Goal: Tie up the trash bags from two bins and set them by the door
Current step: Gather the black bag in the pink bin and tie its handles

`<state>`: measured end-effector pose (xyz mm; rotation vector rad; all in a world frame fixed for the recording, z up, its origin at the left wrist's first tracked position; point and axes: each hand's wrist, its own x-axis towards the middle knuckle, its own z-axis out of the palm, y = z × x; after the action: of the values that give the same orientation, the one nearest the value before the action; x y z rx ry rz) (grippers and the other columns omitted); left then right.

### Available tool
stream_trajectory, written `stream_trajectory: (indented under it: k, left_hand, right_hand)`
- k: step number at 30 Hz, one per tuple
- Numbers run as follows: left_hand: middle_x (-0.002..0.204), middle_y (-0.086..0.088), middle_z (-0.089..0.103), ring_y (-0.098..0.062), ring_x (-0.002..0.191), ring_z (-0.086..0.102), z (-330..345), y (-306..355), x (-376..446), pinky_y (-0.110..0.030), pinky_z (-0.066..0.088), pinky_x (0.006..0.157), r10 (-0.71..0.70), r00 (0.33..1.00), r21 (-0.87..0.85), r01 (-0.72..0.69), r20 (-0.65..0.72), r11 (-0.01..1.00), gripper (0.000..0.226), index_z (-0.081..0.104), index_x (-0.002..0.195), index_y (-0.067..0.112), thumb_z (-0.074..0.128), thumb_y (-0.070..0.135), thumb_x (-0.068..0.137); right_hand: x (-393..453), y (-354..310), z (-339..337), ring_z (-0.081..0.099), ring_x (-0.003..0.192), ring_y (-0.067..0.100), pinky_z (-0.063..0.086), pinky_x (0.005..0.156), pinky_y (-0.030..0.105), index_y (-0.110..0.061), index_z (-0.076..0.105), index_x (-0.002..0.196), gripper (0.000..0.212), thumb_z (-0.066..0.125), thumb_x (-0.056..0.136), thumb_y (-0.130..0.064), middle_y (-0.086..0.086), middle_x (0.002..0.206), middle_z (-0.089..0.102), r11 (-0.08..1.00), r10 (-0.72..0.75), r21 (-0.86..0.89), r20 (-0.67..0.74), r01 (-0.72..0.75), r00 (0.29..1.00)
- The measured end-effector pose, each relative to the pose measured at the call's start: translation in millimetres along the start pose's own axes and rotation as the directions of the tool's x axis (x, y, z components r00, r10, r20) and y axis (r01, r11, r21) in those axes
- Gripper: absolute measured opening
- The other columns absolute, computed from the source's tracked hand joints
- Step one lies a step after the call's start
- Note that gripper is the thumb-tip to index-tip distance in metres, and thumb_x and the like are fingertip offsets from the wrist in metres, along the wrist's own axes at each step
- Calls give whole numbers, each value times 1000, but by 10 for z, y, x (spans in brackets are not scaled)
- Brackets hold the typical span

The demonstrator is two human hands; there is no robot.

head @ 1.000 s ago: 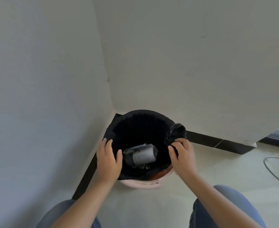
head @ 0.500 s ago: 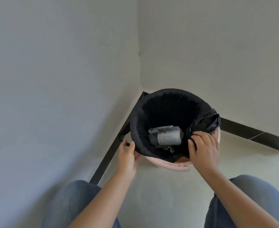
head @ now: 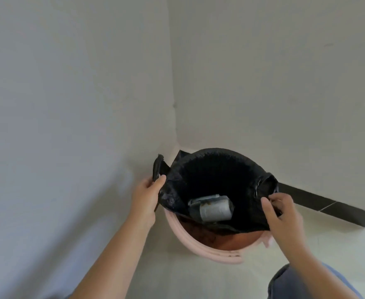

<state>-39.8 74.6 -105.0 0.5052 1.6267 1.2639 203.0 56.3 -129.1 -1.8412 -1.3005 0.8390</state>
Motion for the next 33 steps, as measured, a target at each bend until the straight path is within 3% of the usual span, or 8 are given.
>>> stream_trajectory:
  k: [6,11,13,14,19,25,29,33]
  left_hand:
    - [63,-4,44,-15,58,43,244,308,338,-26,35,54,7,999,134,-12,32,991,27,43,62,14,56,5,84]
    - [70,-3,54,-22,73,51,398,302,540,-27,40,63,110,993,396,-113,30,911,22,52,64,14,56,4,83]
    - [91,-10,60,-28,93,55,462,212,520,-34,42,78,101,993,497,-117,60,860,4,59,86,7,58,8,82]
    - [104,-13,59,-31,102,55,482,160,510,-36,42,84,98,994,552,-113,57,826,21,57,102,4,60,11,82]
    - [123,-22,57,-37,112,54,480,-34,507,-37,42,86,171,982,785,-171,83,595,40,51,121,-1,58,10,83]
    - [126,-21,56,-36,118,50,458,-245,548,-40,39,99,319,924,858,-330,209,393,38,56,120,-1,43,-6,84]
    - [111,-21,64,-36,105,56,479,-147,461,-32,39,82,428,895,727,-377,125,575,28,62,106,-4,40,-5,87]
    - [88,-10,63,-21,84,56,534,189,304,-22,44,73,396,918,267,-382,0,885,30,58,78,12,37,-7,86]
  right_hand:
    - [653,-246,-450,54,81,27,44,82,39,-6,46,118,51,52,86,-45,8,83,56,965,260,-26,30,-259,965]
    - [1064,-232,-441,49,49,23,42,52,27,-3,50,82,48,41,89,-50,7,52,51,897,439,-119,133,-426,888]
    - [1094,-193,-331,38,36,19,30,44,23,-7,41,54,46,51,87,-37,2,31,39,877,470,-208,177,-434,865]
    - [1125,-159,-275,36,36,20,31,46,23,-8,37,47,47,54,85,-29,3,31,37,875,463,-245,175,-417,869]
    - [1243,-86,-173,42,44,20,32,41,23,-6,38,46,42,52,85,-13,4,38,45,860,379,-420,143,-290,914]
    - [1251,-195,-292,51,78,23,42,72,31,1,66,90,24,49,90,-16,7,73,57,986,132,127,-198,-108,971]
    - [1111,-622,-253,55,77,13,43,72,19,-6,69,91,19,51,88,-12,0,80,62,970,-55,225,-171,93,984]
    - [770,-785,-184,56,73,1,42,68,6,-10,71,86,18,54,87,-9,-9,77,64,951,-202,221,-85,216,976]
